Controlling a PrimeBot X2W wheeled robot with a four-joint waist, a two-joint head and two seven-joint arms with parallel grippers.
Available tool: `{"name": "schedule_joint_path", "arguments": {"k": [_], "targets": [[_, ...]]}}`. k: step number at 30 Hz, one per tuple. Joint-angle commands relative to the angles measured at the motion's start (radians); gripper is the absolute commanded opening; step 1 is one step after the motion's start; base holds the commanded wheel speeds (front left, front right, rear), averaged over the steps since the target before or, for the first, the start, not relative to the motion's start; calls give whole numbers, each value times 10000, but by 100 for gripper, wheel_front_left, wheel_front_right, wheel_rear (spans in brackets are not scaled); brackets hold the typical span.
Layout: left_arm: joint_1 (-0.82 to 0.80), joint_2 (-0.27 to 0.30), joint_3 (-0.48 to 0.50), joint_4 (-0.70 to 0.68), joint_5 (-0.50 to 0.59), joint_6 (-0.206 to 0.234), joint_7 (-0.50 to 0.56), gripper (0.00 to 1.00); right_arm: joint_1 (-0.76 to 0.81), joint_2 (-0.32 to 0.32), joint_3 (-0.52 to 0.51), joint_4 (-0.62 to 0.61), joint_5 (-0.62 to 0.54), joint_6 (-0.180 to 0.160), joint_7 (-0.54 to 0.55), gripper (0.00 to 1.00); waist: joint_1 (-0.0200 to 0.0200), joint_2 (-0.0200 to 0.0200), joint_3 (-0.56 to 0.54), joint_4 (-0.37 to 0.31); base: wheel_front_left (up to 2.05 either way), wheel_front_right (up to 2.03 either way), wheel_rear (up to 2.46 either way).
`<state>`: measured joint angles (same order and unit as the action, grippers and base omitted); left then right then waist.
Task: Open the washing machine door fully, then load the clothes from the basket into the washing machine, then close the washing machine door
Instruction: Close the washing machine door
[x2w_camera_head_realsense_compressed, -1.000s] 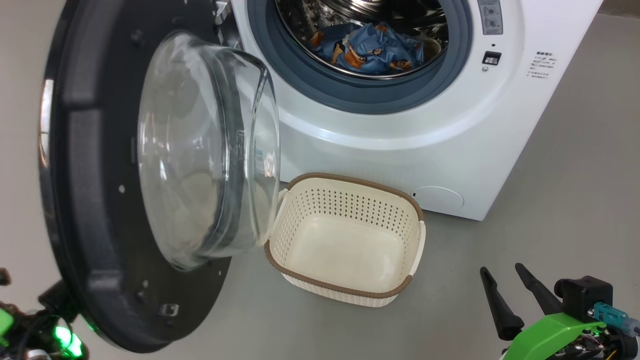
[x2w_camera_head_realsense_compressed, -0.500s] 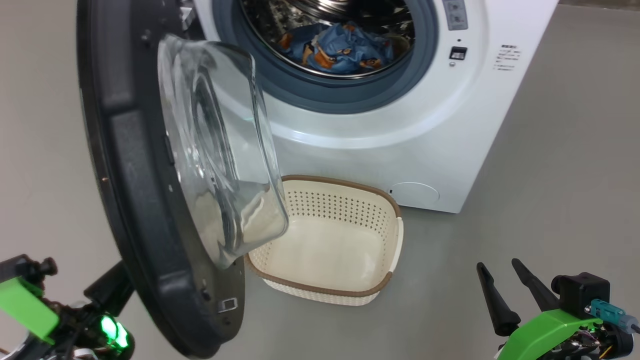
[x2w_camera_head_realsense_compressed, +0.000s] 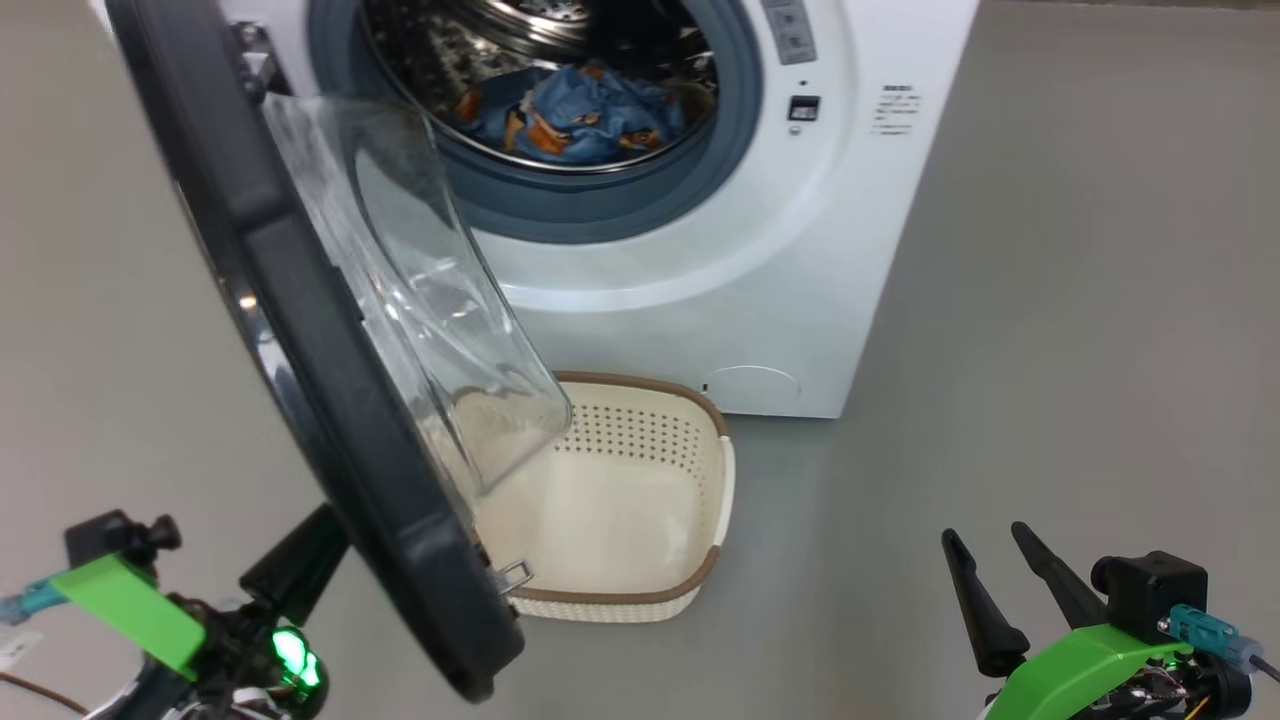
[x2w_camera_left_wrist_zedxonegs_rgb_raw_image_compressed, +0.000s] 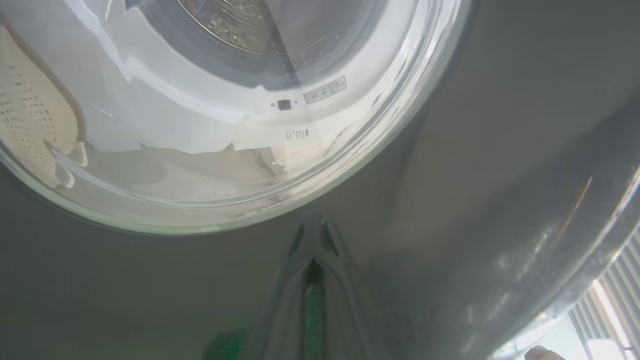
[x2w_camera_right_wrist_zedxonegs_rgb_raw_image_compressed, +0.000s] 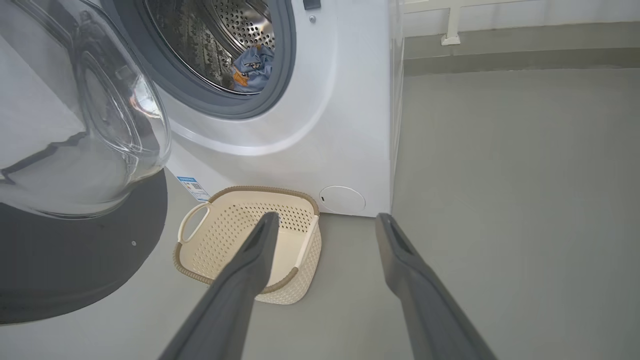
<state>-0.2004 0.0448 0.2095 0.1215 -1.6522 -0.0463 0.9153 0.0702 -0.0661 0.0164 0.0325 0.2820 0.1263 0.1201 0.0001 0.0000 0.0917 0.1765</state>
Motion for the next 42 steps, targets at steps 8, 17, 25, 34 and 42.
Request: {"name": "schedule_joint_path", "arguments": {"k": [8,17,25,34,42], "targets": [[-815,57,-451,668,-291,-558,-1176,0,-225,10,200,-139,89,44,-189,100,-1,0,-136,-1155,0,0,0],[-1429,56,-982,1556,-660,-786,-2242,0,-267,59,299,-91,114,44,-210,100,-1,0,-137,-2046,0,0,0],[-2062,55,-1117,2356,-422,-838,-3034,0,-293,89,395,0,153,44,-220,100,-1,0,-196,-2773,0,0,0],[-2821,55,-1223,2919,-426,-842,-3580,0,-426,103,505,90,191,44,-261,100,-1,0,-156,-3229,0,0,0],[-2875,55,-1300,3051,-324,-843,-3800,0,-428,112,397,191,212,44,-366,100,-1,0,-124,-3322,0,0,0]]}}
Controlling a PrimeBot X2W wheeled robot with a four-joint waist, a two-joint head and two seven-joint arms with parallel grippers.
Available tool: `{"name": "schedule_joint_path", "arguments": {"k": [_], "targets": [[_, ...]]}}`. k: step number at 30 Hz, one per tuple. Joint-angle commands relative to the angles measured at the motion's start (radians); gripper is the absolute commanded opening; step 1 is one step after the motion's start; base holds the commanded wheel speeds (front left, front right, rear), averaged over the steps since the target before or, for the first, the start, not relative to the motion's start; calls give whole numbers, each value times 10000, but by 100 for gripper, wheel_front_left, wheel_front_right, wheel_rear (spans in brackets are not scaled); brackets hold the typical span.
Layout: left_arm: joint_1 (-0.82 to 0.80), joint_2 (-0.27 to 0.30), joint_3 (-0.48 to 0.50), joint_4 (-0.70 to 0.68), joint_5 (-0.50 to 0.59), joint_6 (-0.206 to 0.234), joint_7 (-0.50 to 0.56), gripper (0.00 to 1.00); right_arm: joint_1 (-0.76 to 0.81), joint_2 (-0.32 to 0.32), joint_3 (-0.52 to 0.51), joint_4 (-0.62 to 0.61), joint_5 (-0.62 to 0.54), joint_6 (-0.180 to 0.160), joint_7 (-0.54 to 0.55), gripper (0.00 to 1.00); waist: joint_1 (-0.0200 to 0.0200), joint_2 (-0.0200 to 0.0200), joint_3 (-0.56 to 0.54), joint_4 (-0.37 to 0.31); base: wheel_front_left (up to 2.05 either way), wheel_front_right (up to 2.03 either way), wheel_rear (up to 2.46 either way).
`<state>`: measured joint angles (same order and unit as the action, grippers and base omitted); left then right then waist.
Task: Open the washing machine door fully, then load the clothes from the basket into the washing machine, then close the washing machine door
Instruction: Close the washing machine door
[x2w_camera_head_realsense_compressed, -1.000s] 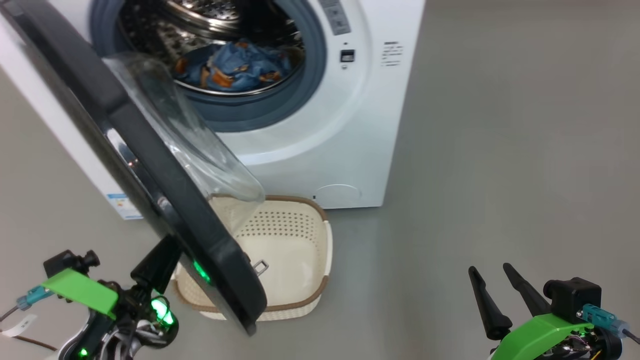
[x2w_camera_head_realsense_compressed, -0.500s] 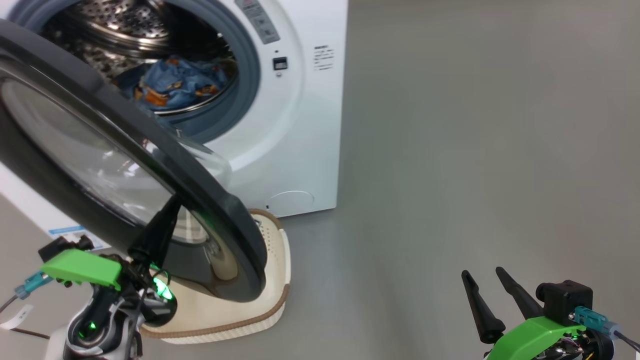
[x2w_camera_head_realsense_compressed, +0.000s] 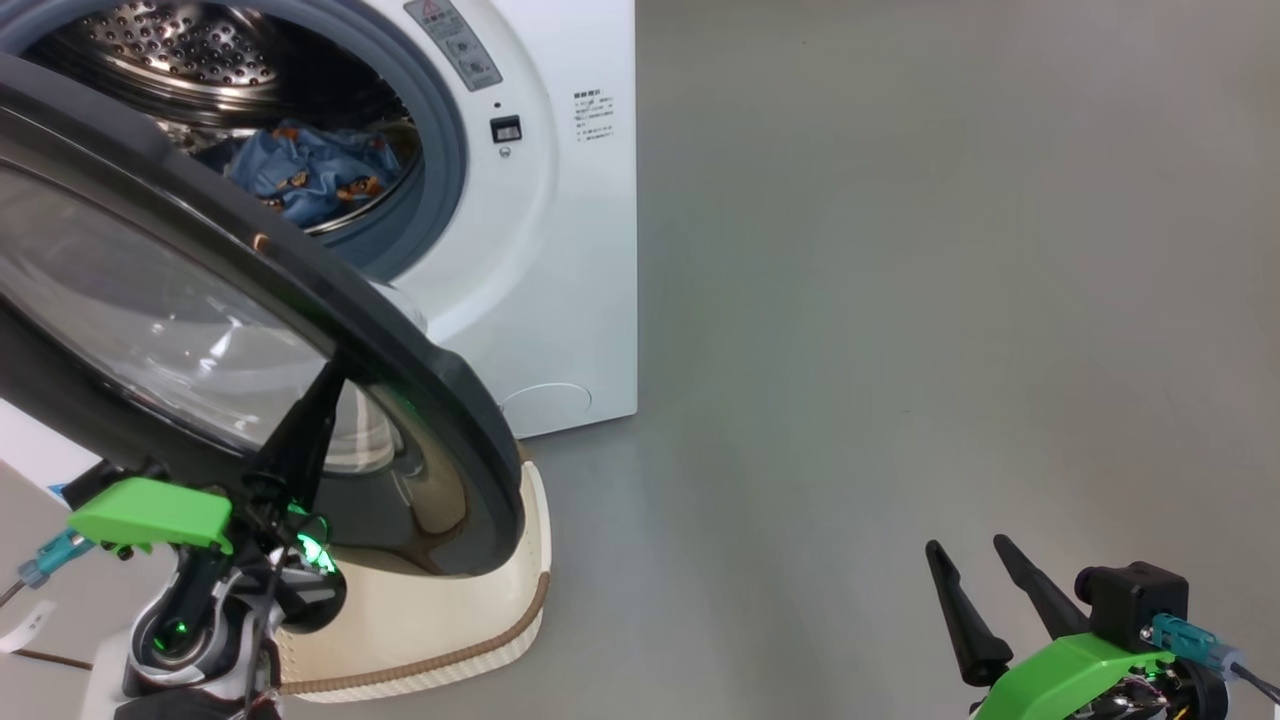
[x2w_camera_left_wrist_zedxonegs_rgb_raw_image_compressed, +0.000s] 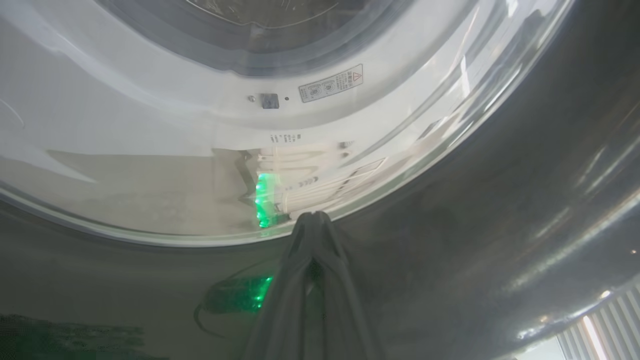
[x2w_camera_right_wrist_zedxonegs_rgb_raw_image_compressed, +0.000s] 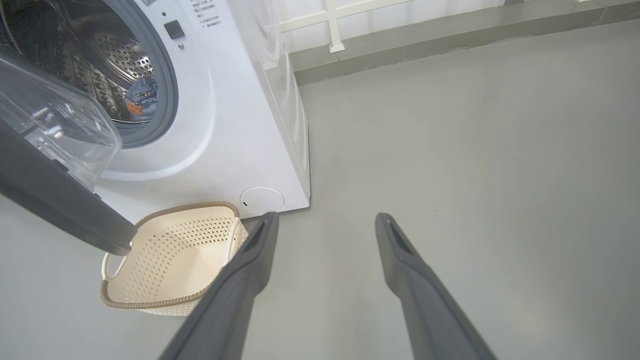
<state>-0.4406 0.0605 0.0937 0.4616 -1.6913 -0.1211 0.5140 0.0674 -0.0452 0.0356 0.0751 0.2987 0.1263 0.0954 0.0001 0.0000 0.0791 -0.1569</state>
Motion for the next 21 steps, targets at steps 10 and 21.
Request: {"name": "schedule_joint_path", "arguments": {"k": [10,21], "targets": [[243,461,-942,-571,2684,-95,-1384,0,-417,-159,-412,-273,-92,44,-174,100,-1,0,-124,520,0,0,0],[1485,1654,-2418,-187,7684,343,-5591,100,-112,-357,-893,-487,-251,44,-25,100,-1,0,-803,1014,0,0,0]]}}
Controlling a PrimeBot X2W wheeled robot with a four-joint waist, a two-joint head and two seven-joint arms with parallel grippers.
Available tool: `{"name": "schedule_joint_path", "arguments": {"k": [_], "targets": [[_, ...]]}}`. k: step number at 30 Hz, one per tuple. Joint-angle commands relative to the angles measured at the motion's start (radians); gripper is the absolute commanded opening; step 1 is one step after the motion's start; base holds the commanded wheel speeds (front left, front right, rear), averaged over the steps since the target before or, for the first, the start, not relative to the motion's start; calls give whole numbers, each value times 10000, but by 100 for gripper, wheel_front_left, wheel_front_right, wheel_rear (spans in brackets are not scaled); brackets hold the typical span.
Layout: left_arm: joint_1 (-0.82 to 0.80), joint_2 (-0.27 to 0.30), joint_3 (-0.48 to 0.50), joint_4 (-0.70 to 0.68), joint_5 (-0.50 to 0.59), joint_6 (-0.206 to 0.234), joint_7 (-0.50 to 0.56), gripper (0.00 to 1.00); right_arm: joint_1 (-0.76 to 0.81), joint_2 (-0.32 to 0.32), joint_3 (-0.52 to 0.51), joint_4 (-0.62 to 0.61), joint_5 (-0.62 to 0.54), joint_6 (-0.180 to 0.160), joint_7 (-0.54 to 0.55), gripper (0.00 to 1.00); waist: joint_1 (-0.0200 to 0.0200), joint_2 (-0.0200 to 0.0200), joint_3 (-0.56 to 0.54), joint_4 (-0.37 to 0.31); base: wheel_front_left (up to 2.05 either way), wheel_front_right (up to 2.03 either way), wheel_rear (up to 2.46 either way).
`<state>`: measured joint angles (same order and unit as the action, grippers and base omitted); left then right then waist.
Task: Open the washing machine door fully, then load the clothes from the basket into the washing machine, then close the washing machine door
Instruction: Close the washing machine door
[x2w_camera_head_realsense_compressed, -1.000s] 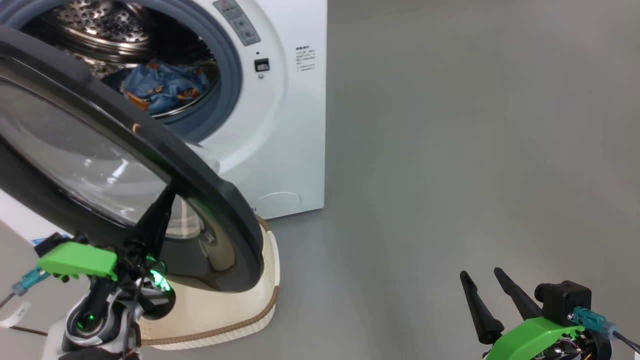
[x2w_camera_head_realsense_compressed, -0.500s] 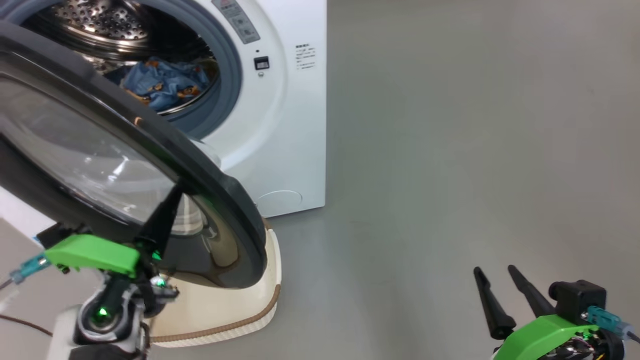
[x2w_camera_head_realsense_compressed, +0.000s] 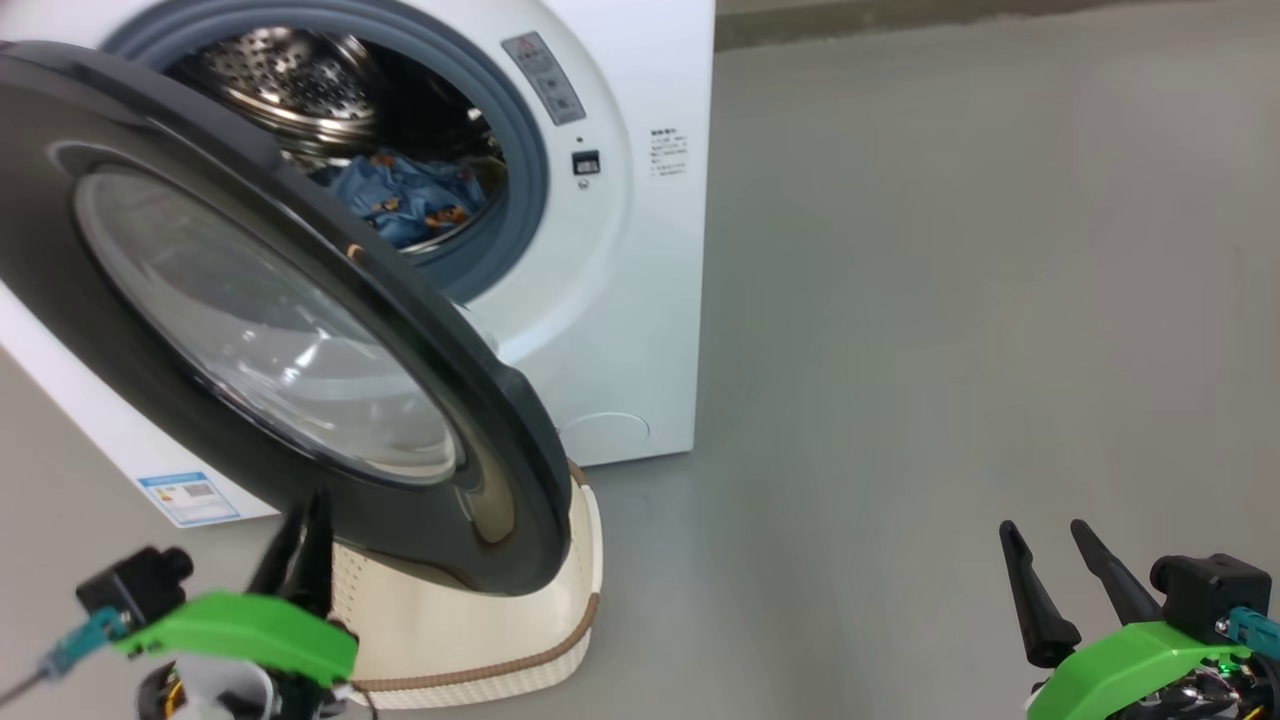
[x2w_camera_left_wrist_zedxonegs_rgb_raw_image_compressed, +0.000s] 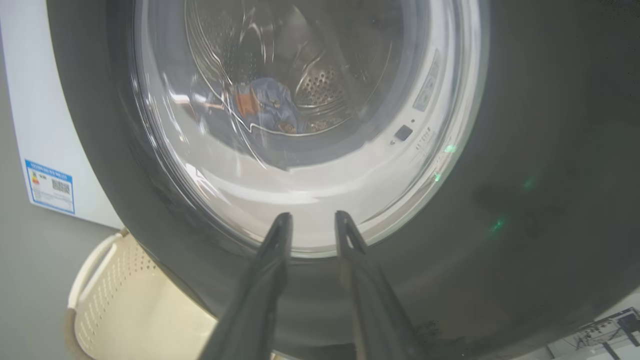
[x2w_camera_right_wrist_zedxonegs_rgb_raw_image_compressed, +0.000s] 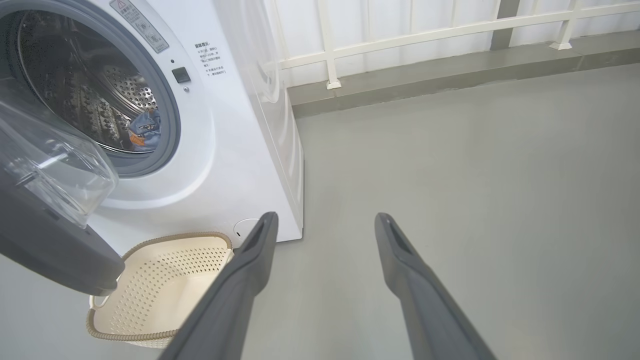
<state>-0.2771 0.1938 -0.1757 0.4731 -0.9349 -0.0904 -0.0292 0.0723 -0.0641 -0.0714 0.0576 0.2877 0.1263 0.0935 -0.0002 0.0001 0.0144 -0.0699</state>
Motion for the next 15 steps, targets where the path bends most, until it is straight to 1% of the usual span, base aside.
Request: {"name": "schedule_joint_path", "arguments": {"k": [1,2,3,4,6,10,15], "targets": [[-23,406,207,-434,495,133,-569,100,-121,-175,155,-343,-144,44,12,100,2,-1,-204,178,0,0,0],[117,482,150,-576,824,225,-944,100,-89,-182,149,-375,-148,44,33,100,2,-1,-234,197,0,0,0],[117,482,150,-576,824,225,-944,100,-89,-182,149,-375,-148,44,33,100,2,-1,-234,197,0,0,0],[412,561,68,-845,1322,383,-1552,100,-10,-202,122,-429,-157,44,65,100,2,-1,-318,275,0,0,0],[762,643,10,-1143,1738,553,-1873,100,48,-226,141,-470,-159,44,113,100,2,-1,-382,310,0,0,0],[1552,830,55,-1692,2408,879,-2176,100,155,-302,154,-528,-153,44,191,100,2,-1,-512,394,0,0,0],[2582,914,84,-2454,3069,1479,-2267,100,356,-390,114,-624,-153,44,289,100,2,-1,-667,566,0,0,0]]}}
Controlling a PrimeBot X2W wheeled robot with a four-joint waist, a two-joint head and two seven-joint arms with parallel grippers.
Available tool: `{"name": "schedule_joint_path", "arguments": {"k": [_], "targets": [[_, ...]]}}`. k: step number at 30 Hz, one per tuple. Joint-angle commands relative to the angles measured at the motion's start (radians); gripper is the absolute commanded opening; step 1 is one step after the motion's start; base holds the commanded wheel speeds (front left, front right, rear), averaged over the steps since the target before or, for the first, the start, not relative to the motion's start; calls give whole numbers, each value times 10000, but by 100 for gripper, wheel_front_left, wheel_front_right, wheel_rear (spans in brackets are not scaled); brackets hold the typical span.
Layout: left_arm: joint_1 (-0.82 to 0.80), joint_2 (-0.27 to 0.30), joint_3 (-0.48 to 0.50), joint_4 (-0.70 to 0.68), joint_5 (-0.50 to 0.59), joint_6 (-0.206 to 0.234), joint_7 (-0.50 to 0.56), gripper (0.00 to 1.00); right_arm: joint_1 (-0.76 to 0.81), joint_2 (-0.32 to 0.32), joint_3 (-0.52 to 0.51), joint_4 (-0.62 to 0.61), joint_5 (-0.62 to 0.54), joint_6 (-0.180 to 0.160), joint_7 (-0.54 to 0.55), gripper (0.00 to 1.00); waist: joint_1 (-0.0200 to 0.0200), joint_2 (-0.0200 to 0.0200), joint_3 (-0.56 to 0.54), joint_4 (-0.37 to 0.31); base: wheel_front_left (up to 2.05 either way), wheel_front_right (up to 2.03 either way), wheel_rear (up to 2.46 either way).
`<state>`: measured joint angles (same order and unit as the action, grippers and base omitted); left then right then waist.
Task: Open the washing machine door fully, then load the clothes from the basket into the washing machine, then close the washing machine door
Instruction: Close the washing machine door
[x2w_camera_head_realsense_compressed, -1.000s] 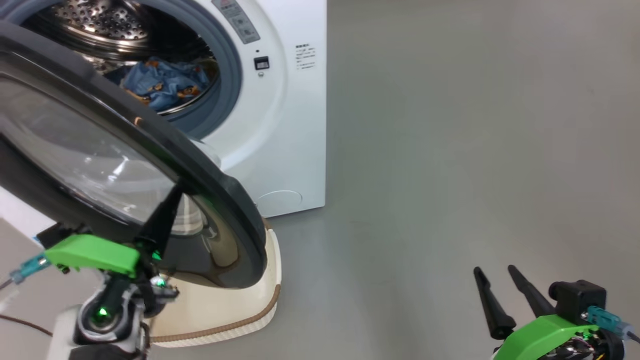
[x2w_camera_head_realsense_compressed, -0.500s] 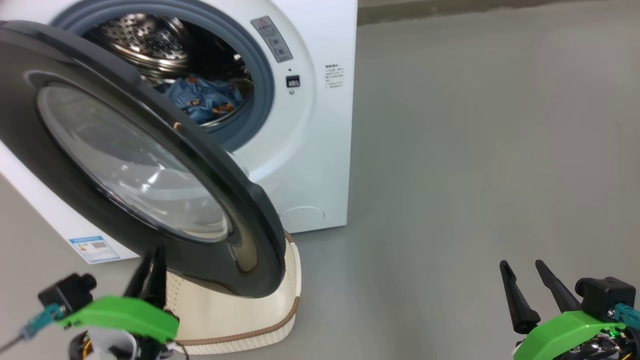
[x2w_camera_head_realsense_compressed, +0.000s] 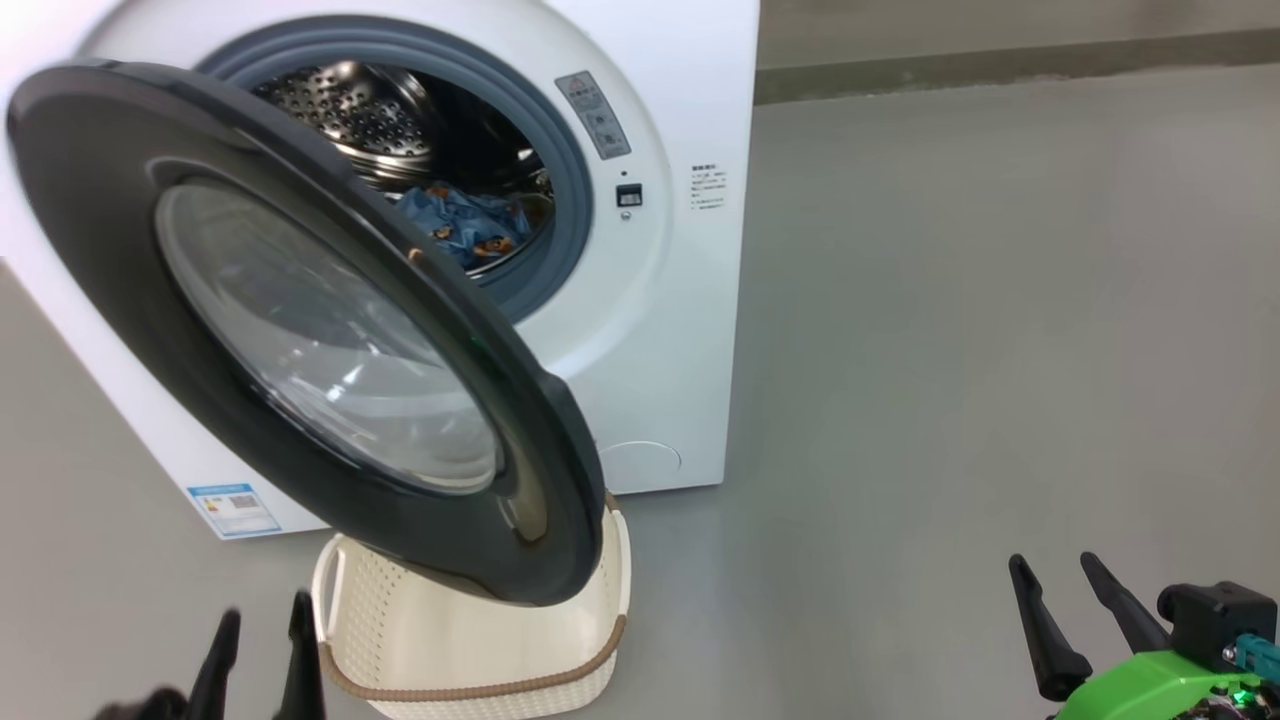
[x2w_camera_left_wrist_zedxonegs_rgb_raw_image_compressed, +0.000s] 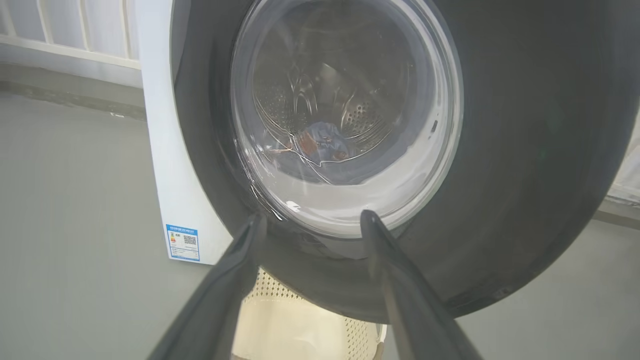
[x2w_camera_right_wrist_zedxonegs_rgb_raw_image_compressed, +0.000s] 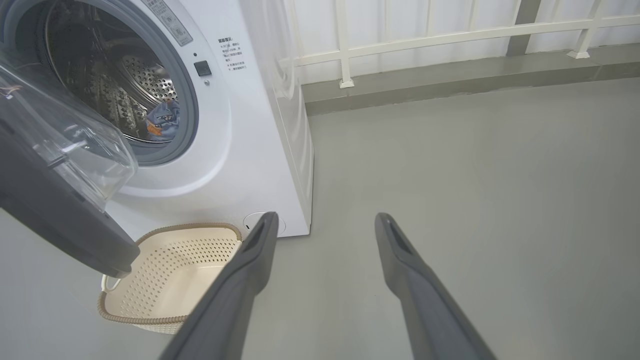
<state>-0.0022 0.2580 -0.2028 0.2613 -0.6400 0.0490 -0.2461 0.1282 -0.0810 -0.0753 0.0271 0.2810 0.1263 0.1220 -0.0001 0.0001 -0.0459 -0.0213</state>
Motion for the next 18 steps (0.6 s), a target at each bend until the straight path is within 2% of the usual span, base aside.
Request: {"name": "schedule_joint_path", "arguments": {"k": [1,7,18], "targets": [[14,295,383,-483,220,197,-106,100,-167,-227,146,-345,-86,44,22,100,1,-1,-81,108,0,0,0],[746,425,371,-1124,581,576,-116,100,19,-223,78,-524,-101,44,133,100,1,-1,-121,265,0,0,0],[1003,494,260,-1549,706,821,-15,100,90,-153,17,-666,-123,44,225,100,1,-1,-68,332,0,0,0]]}}
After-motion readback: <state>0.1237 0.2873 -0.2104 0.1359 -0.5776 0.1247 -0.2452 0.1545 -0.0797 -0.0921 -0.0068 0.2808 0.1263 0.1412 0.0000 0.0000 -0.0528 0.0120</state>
